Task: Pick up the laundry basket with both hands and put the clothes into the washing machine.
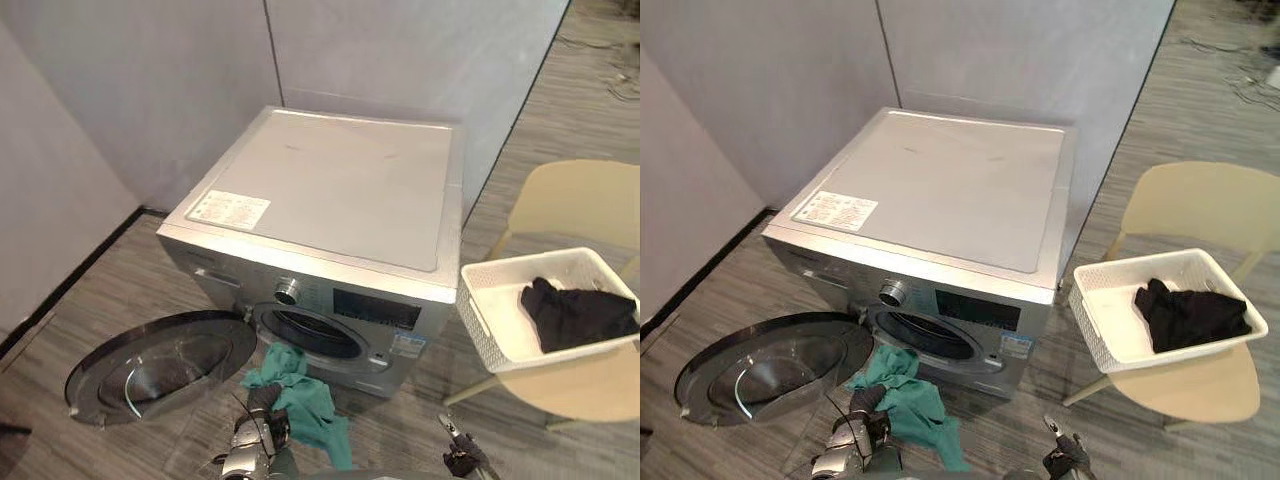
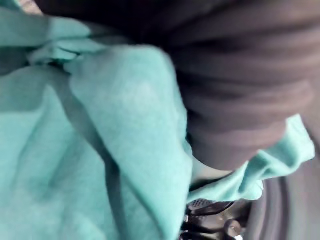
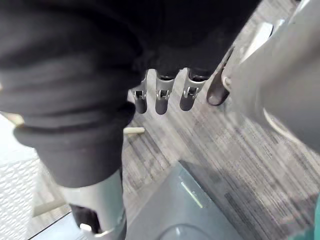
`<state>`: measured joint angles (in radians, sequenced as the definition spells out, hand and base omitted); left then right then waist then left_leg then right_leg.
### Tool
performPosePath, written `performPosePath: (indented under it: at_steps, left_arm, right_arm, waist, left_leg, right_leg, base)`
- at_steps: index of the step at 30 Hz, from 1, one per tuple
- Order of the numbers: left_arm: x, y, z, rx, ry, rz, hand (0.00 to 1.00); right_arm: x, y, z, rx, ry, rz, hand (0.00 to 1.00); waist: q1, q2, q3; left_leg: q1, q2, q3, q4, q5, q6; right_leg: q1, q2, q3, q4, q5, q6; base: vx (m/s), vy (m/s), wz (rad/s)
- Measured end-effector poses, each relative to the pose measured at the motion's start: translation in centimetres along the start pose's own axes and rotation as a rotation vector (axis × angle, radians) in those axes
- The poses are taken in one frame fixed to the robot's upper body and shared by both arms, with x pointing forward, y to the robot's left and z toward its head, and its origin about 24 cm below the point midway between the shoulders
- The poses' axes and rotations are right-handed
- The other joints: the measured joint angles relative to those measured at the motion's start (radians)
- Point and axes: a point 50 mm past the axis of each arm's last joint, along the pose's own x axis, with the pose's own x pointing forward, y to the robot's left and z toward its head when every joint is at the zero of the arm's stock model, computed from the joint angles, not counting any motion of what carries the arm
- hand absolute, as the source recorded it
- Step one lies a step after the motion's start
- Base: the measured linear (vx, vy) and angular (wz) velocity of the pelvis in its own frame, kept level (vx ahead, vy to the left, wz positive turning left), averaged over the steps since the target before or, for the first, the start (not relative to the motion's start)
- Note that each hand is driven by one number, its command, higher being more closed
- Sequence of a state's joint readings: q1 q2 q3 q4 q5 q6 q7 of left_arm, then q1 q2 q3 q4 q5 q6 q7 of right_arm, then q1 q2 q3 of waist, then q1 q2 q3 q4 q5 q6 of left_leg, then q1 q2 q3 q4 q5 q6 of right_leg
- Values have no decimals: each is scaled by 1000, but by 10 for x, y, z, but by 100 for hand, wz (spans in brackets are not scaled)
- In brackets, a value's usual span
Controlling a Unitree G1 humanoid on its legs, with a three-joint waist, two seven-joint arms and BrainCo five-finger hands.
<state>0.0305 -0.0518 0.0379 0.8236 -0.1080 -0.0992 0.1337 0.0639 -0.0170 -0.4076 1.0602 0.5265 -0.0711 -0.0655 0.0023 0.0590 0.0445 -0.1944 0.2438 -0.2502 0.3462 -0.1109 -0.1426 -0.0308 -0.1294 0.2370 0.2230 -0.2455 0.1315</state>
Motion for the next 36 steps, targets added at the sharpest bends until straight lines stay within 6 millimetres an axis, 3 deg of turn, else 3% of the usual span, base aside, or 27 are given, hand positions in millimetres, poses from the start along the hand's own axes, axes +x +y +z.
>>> performPosePath:
  at_steps: [1,2,3,5,8,10,11,12,13,14,15,16,17,20,21,22,23,25,26,28,30,34,36]
  left_arm:
    - [1,-2,3,25,-13,-17,100]
    - [2,0,7,50,-29,-22,100]
    - [3,7,12,104,-44,-27,100]
    - [3,18,13,171,-49,-22,100]
    - [1,0,42,246,-193,-130,100]
    - [-2,-11,55,253,-257,-181,100]
    - [-3,-19,59,251,-278,-214,100]
    - [-4,-21,60,246,-283,-219,100]
    - [-7,-26,57,223,-284,-229,100]
    - [-9,-25,57,202,-289,-225,100]
    - [-10,-25,59,197,-295,-224,100]
    - [-12,-28,69,176,-335,-235,100]
    - [-14,-32,81,152,-382,-248,100]
    - [-26,-54,140,115,-608,-308,100]
    - [-33,-65,172,70,-718,-327,100]
    - [-38,-71,199,18,-802,-324,100]
    - [-40,-73,210,3,-834,-318,100]
    - [-49,-73,250,-66,-942,-279,100]
    - [-51,-74,258,-82,-964,-275,100]
    - [-61,-74,292,-150,-1047,-241,100]
    - [-64,-70,308,-174,-1077,-207,100]
    - [-71,-34,372,-299,-1149,-69,100]
    - [-76,-20,392,-334,-1167,-34,100]
  right_arm:
    - [0,-6,-3,-17,20,-19,0]
    - [0,-8,-6,-24,32,-27,0]
    - [-2,-11,-16,-9,69,-48,0]
    - [-4,-18,-24,25,95,-77,0]
    - [-4,-17,-21,49,81,-71,0]
    - [-3,-15,-15,62,58,-58,0]
    - [-3,-16,-14,51,50,-54,0]
    - [-4,-16,-13,46,43,-51,0]
    - [-4,-14,-11,29,30,-35,0]
    - [-4,-10,-8,8,14,-10,0]
    - [-5,-9,-10,-7,15,-1,0]
    - [-7,-7,-13,-32,14,21,0]
    - [-7,0,-10,-49,0,54,0]
    - [-8,22,11,-37,-103,151,0]
    - [-9,30,25,-15,-168,181,0]
    - [-9,37,37,-2,-213,207,0]
    - [-10,42,41,2,-229,220,0]
    - [-12,62,57,9,-291,275,0]
    - [-13,64,60,18,-304,280,0]
    - [-17,74,67,47,-338,304,0]
    - [-19,77,67,52,-343,315,0]
    - [-24,87,67,89,-362,352,0]
    - [-25,91,67,85,-370,364,0]
  waist:
    - [-22,-11,-2]
    - [-33,-17,1]
    - [-41,-40,3]
    - [-43,-53,-1]
    - [-41,-59,-9]
    - [-43,-47,-6]
    - [-42,-43,0]
    - [-40,-42,1]
    - [-37,-30,6]
    - [-45,-24,17]
    - [-46,-36,19]
    - [-37,-64,38]
    - [-31,-76,61]
    - [-30,-80,148]
    - [-19,-55,193]
    - [-13,-47,213]
    - [-14,-50,226]
    - [-16,-63,281]
    - [-16,-65,283]
    - [-15,-81,305]
    - [-15,-89,325]
    - [-20,-125,367]
    - [-23,-138,374]
  left_leg:
    - [4,-24,-21,-36,-43,-59]
    - [5,-32,-12,-43,-65,-76]
    - [15,-54,16,-49,-92,-75]
    - [27,-74,48,-29,-98,-62]
    - [-49,-110,123,12,-131,-8]
    - [-105,-121,144,32,-137,2]
    - [-124,-117,170,34,-137,12]
    - [-128,-110,180,29,-134,17]
    - [-121,-82,207,5,-119,40]
    - [-112,-52,227,-20,-91,44]
    - [-102,-49,228,-33,-79,49]
    - [-103,-52,241,-32,-68,42]
    - [-139,-54,251,3,-66,36]
    - [-336,-51,204,220,-122,12]
    - [-456,-41,157,337,-151,0]
    - [-567,-33,131,429,-171,-14]
    - [-606,-32,122,462,-176,-21]
    - [-727,-13,118,563,-181,-28]
    - [-762,-7,118,582,-182,-28]
    - [-887,23,117,664,-197,-38]
    - [-925,31,117,692,-204,-37]
    - [-1057,69,121,757,-215,-31]
    - [-1096,79,121,773,-215,-32]
  right_leg:
    - [-8,-27,14,-16,17,31]
    - [-8,-40,14,-20,27,45]
    - [-7,-70,25,-21,44,73]
    - [-7,-93,53,-35,116,130]
    - [-95,-132,111,-61,228,131]
    - [-152,-143,123,-81,300,131]
    - [-190,-141,103,-90,366,122]
    - [-207,-134,77,-93,403,105]
    - [-225,-110,2,-105,456,34]
    - [-262,-47,-50,32,353,26]
    - [-271,-23,-68,88,298,35]
    - [-279,7,-107,126,214,16]
    - [-301,10,-119,139,182,-3]
    - [-427,23,-129,259,37,9]
    - [-536,50,-135,382,-17,25]
    - [-657,64,-140,515,-66,19]
    - [-704,69,-139,568,-84,16]
    - [-840,91,-133,706,-119,5]
    - [-876,96,-133,730,-122,2]
    - [-1007,126,-122,806,-126,4]
    - [-1046,135,-114,828,-124,7]
    - [-1172,179,-88,840,-89,24]
    - [-1207,192,-82,838,-75,30]
  base:
    - [115,458,-17]
    - [66,475,9]
    - [7,370,-5]
    - [-44,267,-33]
    - [-200,209,-55]
    - [-192,135,-42]
    - [-171,120,-51]
    - [-179,99,-73]
    - [-109,24,-73]
    - [-85,-21,-61]
    - [-32,-77,-48]
    - [-48,-87,-38]
    - [-135,-72,-25]
    - [-186,-77,16]
    - [-317,-171,20]
    - [-330,-174,13]
    - [-306,-163,3]
    - [-225,-149,-6]
    - [-192,-121,-16]
    - [-143,-78,-34]
    - [-91,-23,-30]
    - [-74,5,-39]
    - [-48,16,-35]
